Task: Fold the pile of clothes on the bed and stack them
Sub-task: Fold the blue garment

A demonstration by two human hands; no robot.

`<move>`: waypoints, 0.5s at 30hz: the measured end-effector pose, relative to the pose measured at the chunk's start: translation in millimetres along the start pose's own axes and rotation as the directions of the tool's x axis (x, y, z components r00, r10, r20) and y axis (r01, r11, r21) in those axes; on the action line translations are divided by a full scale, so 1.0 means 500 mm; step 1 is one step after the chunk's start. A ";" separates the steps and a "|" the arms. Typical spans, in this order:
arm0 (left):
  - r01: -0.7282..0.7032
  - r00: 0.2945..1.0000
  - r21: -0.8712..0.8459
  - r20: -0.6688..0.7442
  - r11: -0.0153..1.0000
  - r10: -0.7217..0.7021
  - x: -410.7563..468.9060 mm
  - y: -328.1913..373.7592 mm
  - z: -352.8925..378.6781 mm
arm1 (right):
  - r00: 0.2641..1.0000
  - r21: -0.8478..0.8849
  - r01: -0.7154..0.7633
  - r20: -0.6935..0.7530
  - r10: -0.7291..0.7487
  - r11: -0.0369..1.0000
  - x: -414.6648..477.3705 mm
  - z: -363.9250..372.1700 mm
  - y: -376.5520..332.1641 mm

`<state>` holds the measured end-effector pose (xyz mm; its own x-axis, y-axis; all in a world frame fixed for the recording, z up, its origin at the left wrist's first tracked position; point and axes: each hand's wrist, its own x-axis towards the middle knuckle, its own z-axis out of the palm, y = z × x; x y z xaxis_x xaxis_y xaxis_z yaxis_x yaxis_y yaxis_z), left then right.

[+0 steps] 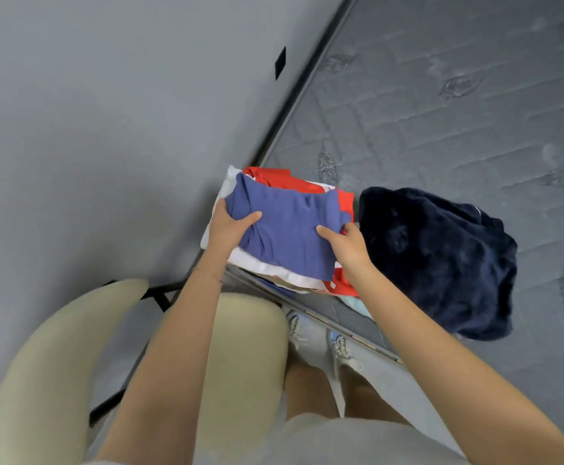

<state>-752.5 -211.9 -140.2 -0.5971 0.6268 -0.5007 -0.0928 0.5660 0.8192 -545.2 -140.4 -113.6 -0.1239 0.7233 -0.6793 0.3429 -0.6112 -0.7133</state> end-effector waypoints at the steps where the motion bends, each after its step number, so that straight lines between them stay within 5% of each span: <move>1: 0.002 1.000 0.071 -0.018 0.997 -0.001 0.005 -0.011 -0.002 | 1.000 -0.064 0.005 -0.019 -0.006 0.998 0.003 0.004 0.006; 9: -0.124 0.961 0.531 -0.146 0.838 0.235 -0.016 0.011 0.001 | 0.976 -0.364 0.129 -0.120 -0.184 0.923 -0.008 0.000 0.015; 15: -0.441 0.856 0.734 0.169 0.517 0.489 -0.078 0.075 0.091 | 0.926 -0.507 0.227 -0.153 -0.346 0.831 -0.048 -0.076 -0.005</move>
<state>-696.6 -190.6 -102.5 -0.4214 0.9037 -0.0750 0.8001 0.4095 0.4384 -507.6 -144.0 -88.7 -0.0911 0.9301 -0.3560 0.7293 -0.1811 -0.6598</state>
